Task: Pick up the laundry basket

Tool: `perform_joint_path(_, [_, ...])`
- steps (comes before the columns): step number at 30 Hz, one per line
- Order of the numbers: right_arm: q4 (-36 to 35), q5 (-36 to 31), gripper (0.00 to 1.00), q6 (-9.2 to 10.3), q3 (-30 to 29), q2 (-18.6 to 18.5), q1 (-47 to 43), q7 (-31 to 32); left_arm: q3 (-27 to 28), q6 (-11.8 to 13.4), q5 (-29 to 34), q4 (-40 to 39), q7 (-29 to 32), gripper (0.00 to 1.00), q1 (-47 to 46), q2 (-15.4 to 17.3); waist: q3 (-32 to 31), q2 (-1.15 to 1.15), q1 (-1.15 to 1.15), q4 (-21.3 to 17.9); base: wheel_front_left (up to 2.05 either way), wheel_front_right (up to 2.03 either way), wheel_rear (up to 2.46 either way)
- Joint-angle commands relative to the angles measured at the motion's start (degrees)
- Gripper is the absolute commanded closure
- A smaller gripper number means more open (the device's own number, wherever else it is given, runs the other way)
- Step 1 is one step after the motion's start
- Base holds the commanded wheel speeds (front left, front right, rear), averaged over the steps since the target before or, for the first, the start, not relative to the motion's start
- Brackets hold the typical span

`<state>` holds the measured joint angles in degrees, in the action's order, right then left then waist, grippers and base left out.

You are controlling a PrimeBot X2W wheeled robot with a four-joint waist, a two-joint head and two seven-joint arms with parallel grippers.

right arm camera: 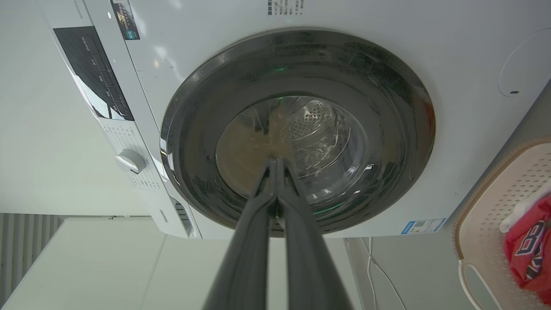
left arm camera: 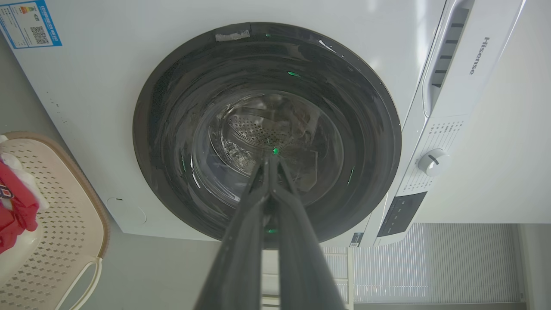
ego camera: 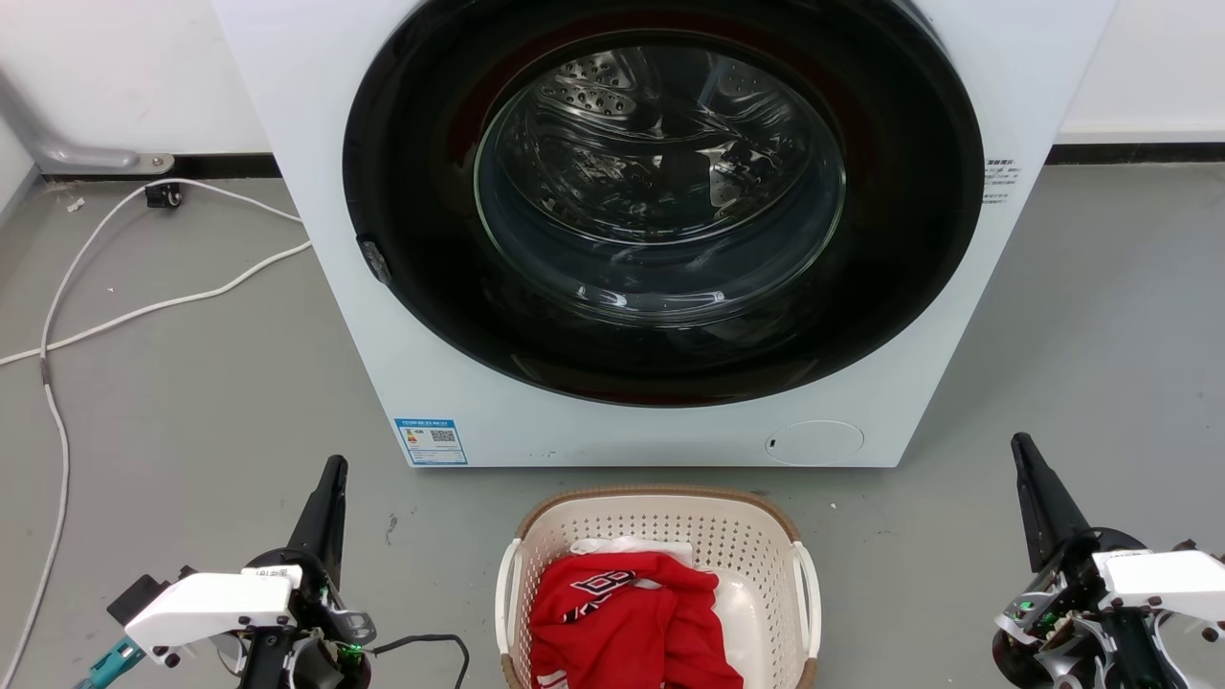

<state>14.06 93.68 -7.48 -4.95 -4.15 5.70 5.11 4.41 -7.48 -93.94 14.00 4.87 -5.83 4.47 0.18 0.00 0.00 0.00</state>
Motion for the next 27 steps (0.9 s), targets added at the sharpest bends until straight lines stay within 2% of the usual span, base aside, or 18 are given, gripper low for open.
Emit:
perform_joint_path(1, [0.08, -0.52, 1.00, -0.02, -0.07, 0.19, 0.82, 0.28, 0.23, -0.02, 0.19, 0.11, 0.17, 1.00, -0.47, -0.14, 0.00, 0.00, 0.00, 0.00, 0.00, 0.00, 0.00])
perform_joint_path(22, [0.11, -0.70, 1.00, -0.02, -0.47, 0.44, 0.86, 0.47, 0.69, -0.02, 0.56, 0.13, 0.50, 1.00, -0.52, -0.44, 0.00, 0.00, 0.00, 0.00, 0.00, 0.00, 0.00])
perform_joint_path(23, [0.01, -0.48, 0.00, 0.00, -0.36, 0.30, 0.02, 0.47, 0.48, 0.00, 0.42, 0.03, 0.45, 0.00, -0.02, -0.39, 0.00, 0.00, 0.00, 0.00, 0.00, 0.00, 0.00])
perform_joint_path(27, [-0.04, -0.71, 0.00, 0.00, 0.35, 0.46, -0.91, -0.51, -0.86, 0.00, 0.63, 0.50, -0.65, 0.00, 0.54, -0.62, 0.00, 0.00, 0.00, 0.01, 0.00, 0.00, 0.00])
